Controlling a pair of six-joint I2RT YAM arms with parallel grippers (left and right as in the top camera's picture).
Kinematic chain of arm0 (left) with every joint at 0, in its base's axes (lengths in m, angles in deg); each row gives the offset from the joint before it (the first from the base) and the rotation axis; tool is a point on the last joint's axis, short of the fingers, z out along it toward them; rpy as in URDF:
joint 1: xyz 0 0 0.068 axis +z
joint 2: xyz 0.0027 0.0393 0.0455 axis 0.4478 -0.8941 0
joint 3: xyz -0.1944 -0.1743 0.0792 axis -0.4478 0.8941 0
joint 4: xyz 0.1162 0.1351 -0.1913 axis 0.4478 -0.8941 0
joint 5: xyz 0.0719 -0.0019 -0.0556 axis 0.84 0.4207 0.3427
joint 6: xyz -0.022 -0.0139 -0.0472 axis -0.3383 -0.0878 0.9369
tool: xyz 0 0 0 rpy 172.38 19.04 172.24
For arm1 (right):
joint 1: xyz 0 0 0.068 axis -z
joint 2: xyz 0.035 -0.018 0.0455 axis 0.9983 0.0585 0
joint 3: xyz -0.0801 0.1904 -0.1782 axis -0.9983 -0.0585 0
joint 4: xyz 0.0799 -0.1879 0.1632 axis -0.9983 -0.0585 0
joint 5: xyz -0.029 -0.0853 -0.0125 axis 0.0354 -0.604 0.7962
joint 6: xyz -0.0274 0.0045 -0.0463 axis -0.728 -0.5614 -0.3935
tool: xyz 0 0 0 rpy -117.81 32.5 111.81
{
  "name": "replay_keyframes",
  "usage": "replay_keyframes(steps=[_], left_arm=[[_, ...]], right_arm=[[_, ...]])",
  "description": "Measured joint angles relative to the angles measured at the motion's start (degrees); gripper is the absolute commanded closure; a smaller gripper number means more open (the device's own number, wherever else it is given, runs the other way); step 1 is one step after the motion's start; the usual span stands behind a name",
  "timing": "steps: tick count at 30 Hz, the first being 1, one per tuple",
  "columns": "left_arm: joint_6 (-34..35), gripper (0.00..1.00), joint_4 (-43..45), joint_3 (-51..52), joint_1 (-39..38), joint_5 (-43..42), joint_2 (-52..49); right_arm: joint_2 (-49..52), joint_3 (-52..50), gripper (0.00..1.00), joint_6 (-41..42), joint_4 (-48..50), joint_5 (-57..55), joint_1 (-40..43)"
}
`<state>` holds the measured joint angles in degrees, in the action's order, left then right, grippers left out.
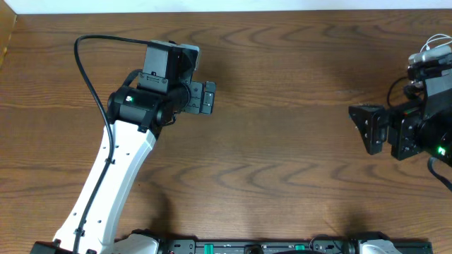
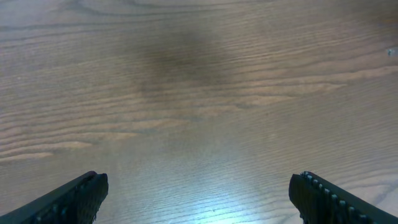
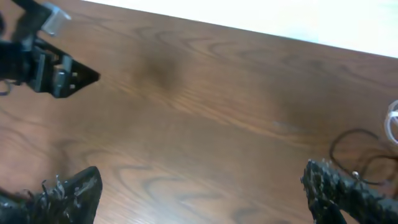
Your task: Untangle cables
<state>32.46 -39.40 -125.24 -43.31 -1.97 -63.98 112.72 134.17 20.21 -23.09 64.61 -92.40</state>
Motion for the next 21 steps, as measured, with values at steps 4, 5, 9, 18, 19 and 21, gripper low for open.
replay_keyframes(steps=[4,5,9,18,19,21], left_arm=[[0.0,0.02,-0.02,0.0,0.0,0.02,0.0],[0.0,0.02,0.0,0.0,0.0,0.0,0.0],[0.0,0.02,-0.02,0.0,0.0,0.02,0.0],[0.0,0.02,0.02,0.0,0.0,-0.11,0.0],[0.0,0.02,-0.09,0.02,0.0,-0.15,0.0],[0.0,0.02,-0.04,0.02,0.0,-0.17,0.02]], right_arm=[[-2.71,-7.43,0.01,-0.07,9.44,-4.61,0.13],[-5.07,-13.05,0.01,-0.2,14.75,-6.01,0.66],[-15.74,-34.16,0.01,-0.52,36.52,-8.39,3.52],[-42.56,-76.5,0.01,-0.11,69.11,-9.77,6.14],[-44.98,-80.11,0.01,0.33,71.23,-10.12,6.27],[-49.51,-86.97,0.01,1.2,75.91,-10.99,6.29]])
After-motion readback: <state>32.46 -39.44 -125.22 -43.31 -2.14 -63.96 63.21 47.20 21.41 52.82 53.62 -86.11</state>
